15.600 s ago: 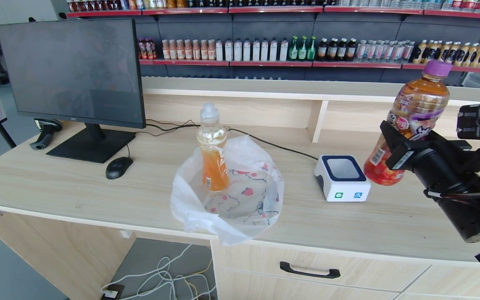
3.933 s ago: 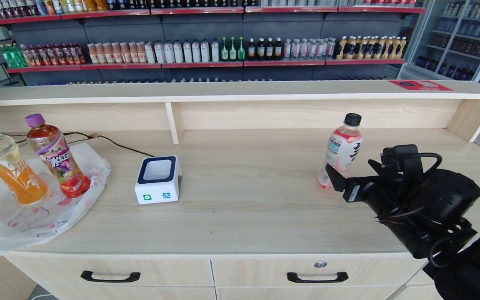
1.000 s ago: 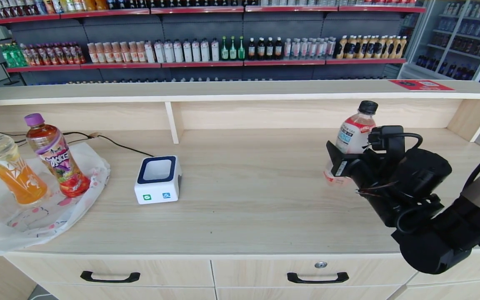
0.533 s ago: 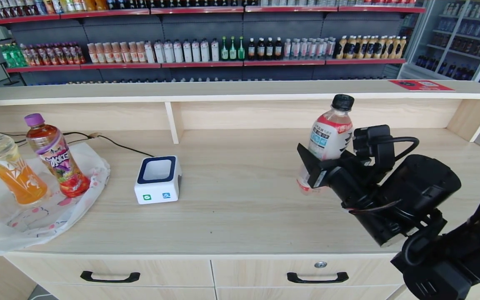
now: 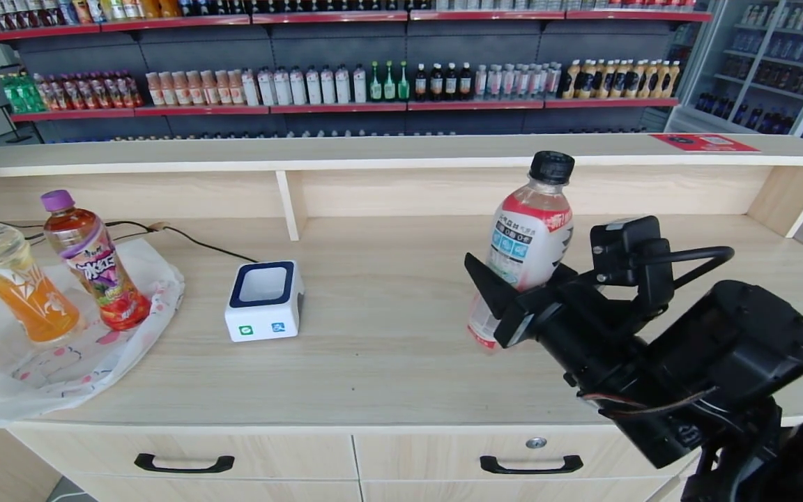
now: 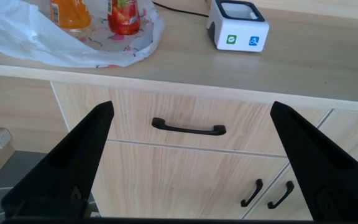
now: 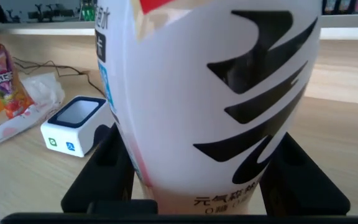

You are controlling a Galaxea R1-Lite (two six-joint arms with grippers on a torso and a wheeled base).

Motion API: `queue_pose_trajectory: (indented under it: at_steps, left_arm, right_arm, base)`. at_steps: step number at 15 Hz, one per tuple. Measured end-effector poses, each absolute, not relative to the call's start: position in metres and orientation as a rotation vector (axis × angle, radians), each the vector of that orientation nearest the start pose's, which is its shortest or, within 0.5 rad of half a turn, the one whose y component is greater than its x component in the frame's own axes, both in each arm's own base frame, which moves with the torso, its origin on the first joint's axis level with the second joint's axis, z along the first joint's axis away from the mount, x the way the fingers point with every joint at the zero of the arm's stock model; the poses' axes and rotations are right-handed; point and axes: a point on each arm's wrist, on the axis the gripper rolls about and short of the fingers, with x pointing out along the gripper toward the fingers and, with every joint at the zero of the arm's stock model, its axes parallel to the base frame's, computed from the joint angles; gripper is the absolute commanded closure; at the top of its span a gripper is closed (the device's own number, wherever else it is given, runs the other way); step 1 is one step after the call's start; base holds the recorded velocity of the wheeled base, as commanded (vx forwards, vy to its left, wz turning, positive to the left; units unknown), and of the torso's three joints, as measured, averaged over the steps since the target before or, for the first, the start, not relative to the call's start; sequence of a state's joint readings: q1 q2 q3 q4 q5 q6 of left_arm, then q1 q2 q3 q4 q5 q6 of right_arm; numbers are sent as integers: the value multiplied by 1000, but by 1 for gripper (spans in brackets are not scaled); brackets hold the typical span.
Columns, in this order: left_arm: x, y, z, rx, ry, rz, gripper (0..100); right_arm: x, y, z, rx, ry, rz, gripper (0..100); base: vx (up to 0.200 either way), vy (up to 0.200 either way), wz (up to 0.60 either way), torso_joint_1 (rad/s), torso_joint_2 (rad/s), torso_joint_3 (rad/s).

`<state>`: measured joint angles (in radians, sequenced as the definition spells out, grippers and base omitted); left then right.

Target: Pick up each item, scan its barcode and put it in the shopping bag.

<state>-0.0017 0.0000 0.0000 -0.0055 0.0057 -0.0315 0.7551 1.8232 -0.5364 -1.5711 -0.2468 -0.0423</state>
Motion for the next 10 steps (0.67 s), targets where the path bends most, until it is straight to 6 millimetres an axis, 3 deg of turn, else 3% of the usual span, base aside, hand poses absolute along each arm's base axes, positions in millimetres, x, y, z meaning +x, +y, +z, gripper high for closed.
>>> queue_pose_trajectory:
  at_steps: [4, 10]
  left_arm:
    - [-23, 0, 76, -32, -6, 4, 0]
    - [-23, 0, 76, -32, -6, 4, 0]
  right_arm:
    - [196, 211, 186, 169, -290, 587, 100]
    - [174, 227, 190, 364, -234, 640, 100]
  base:
    - [0, 0, 0, 0, 0, 0]
    - [0, 0, 0, 0, 0, 0]
